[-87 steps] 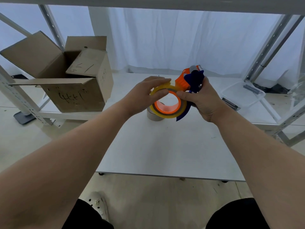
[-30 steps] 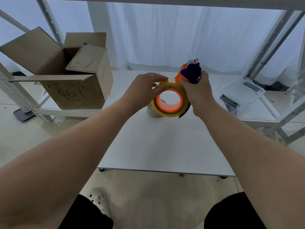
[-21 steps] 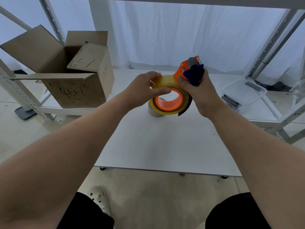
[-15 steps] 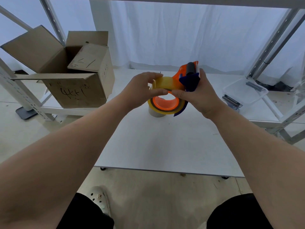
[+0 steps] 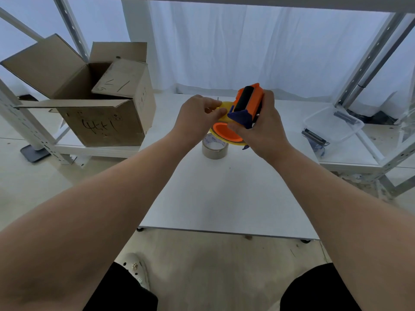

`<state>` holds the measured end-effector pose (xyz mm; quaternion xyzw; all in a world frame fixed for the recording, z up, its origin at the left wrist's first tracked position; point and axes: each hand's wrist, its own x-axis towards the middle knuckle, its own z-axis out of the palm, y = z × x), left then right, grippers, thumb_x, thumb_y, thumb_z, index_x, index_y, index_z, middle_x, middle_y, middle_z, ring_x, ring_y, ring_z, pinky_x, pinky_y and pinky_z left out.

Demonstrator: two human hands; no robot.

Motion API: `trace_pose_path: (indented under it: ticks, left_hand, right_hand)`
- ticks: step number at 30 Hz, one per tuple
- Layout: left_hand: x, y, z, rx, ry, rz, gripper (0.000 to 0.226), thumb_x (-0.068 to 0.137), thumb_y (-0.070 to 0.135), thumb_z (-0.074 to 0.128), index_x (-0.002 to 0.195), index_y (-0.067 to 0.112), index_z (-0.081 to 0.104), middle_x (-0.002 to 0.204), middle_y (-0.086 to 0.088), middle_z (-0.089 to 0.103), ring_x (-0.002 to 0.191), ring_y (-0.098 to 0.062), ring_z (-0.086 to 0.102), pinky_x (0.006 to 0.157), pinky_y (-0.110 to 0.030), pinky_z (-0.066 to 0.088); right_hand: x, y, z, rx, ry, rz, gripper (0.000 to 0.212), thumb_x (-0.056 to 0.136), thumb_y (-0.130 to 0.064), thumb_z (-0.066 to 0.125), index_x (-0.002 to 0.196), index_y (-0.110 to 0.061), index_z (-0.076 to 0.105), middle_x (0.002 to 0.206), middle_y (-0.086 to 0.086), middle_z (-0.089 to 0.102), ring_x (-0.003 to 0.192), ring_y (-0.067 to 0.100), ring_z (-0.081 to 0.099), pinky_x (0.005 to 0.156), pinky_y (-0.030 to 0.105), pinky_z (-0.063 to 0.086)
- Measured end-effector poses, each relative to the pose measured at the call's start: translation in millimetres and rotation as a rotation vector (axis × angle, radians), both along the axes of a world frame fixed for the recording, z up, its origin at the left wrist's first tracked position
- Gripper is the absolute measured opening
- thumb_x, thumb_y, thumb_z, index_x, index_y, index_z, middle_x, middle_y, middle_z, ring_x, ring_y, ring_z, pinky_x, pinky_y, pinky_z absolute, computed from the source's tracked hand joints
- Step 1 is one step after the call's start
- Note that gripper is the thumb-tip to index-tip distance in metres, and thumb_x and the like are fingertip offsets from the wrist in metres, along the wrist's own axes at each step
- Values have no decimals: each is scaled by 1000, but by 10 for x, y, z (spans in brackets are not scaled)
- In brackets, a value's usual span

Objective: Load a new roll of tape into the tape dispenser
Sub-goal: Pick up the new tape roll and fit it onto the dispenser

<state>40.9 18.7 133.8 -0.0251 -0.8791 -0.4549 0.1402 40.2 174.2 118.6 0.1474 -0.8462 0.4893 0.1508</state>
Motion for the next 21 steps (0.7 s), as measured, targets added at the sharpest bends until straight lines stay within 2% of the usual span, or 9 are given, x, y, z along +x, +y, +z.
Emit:
trace_pose_path:
  ticks: [4, 7, 9, 13, 16, 21]
  left_hand:
    - [23, 12, 24, -7, 38, 0, 30, 87, 23, 63, 114, 11, 68, 111, -7, 65, 98, -16, 62, 84, -25, 50]
    - [37, -2, 28, 74, 0, 6, 34, 87, 20, 63, 118, 7, 64, 112, -8, 67, 101, -18, 63, 86, -27, 51]
    - [44, -13, 28, 131, -20, 0, 32, 86, 18, 64, 117, 7, 64, 111, -8, 68, 99, -16, 62, 81, -19, 50]
    - [43, -15, 39, 178, -10, -5, 27, 86, 17, 65, 111, 10, 67, 104, -5, 68, 88, -11, 60, 67, -9, 47]
    - [32, -4, 36, 217, -22, -13, 26, 86, 17, 64, 112, 12, 67, 100, -4, 65, 85, -10, 60, 57, -3, 46]
    - [23, 10, 17, 314, -29, 11, 23, 85, 11, 65, 107, 8, 69, 99, -2, 65, 79, -4, 58, 57, 0, 45]
  right_hand:
    - [13, 9, 17, 4, -13, 11, 74, 70, -34, 80, 127, -20, 36, 107, -16, 51, 98, 16, 58, 73, 45, 58]
    - [31, 25, 32, 9, -7, 30, 72, 70, -30, 80, 126, -20, 36, 98, -29, 49, 89, 5, 58, 72, 38, 56]
    - [41, 25, 35, 15, 0, 33, 72, 69, -31, 81, 125, -20, 38, 97, -30, 49, 87, 0, 57, 71, 36, 55]
    - [53, 21, 52, 29, 19, 34, 76, 67, -37, 80, 127, -20, 37, 106, -18, 52, 94, 11, 58, 72, 41, 56]
    - [49, 36, 61, 59, 47, 25, 78, 68, -36, 81, 129, -16, 37, 112, -10, 52, 98, 16, 56, 81, 38, 54]
    - [58, 39, 54, 71, 60, 37, 81, 62, -46, 78, 127, -16, 38, 117, -1, 59, 102, 22, 59, 83, 40, 54]
